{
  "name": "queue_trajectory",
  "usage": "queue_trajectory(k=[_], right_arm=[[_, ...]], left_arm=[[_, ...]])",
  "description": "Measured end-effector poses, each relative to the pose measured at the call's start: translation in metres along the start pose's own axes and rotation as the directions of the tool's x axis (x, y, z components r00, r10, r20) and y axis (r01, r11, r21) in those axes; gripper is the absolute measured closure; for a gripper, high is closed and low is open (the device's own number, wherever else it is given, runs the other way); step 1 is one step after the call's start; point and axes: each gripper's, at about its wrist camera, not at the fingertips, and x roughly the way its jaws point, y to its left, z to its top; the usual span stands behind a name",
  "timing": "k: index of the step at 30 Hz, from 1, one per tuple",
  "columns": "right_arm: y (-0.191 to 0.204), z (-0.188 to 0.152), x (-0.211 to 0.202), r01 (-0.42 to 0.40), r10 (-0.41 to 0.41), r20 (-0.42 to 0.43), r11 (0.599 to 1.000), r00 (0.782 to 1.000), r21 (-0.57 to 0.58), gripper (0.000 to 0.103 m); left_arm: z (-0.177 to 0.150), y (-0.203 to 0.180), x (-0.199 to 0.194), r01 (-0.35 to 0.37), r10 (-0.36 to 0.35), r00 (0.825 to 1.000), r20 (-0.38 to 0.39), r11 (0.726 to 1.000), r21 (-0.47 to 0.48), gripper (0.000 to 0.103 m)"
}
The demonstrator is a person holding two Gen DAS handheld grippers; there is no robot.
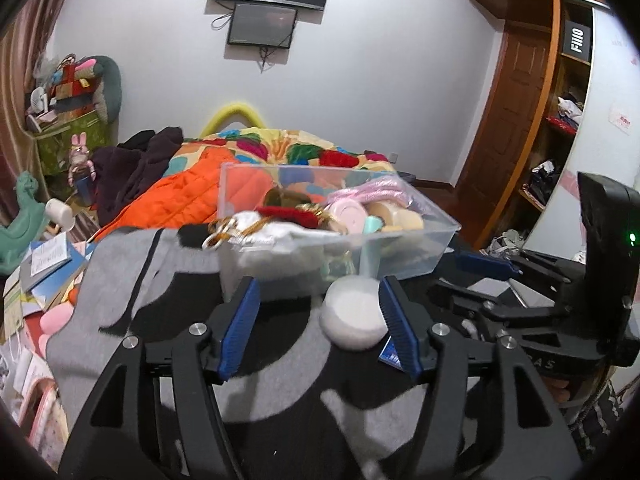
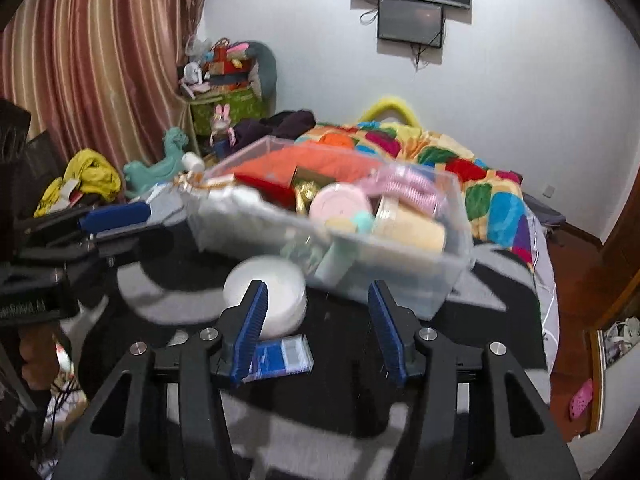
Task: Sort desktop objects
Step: 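Release the tin in the box with left tool while right tool releases the bar, then grasp the white round jar with left tool while right tool grasps blue card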
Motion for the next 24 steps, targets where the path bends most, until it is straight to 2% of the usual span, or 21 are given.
queue_trajectory(k=[3, 5, 7, 12, 16, 20, 24], right_arm=[[0.004, -0.011, 0.001, -0.005, 0.005, -0.039, 1.000, 0.999, -0.012, 0.053], [0.008, -0.018, 0.002, -0.015, 0.013, -0.066, 1.000, 0.998, -0.021, 0.041], [0.011, -0.025, 0.003, -0.014, 0.012, -0.076, 0.999, 0.997, -0.034, 0.037], [0.017, -0.040, 0.014, -0.032, 0.026, -0.125, 0.998, 0.992, -0.047, 0.037], [0.019, -0.044, 0.031, -0.024, 0.018, -0.166, 0.999, 0.986, -0.037, 0.037], [0.020, -0.040, 0.038, -0.029, 0.024, -0.153, 0.999, 0.988, -0.033, 0.037], [0.023, -0.037, 0.046, -0.040, 0.033, -0.162, 0.998, 0.986, -0.041, 0.038]], left_arm=[[-0.005, 0.004, -0.002, -0.013, 0.013, 1.000, -0.015, 1.000, -0.005, 0.041], [-0.009, 0.006, -0.004, -0.029, 0.029, 0.999, -0.017, 1.000, -0.001, 0.039], [-0.014, 0.009, -0.007, -0.030, 0.030, 0.999, -0.018, 1.000, -0.005, 0.034], [-0.033, 0.018, -0.009, -0.026, 0.025, 0.999, -0.026, 0.999, -0.047, 0.032], [-0.049, 0.028, 0.001, 0.044, -0.055, 0.995, -0.086, 0.991, -0.126, 0.030], [-0.058, 0.029, 0.007, 0.015, -0.028, 0.994, -0.110, 0.993, -0.121, 0.030], [-0.058, 0.026, 0.008, 0.020, -0.033, 0.993, -0.111, 0.993, -0.115, 0.030]])
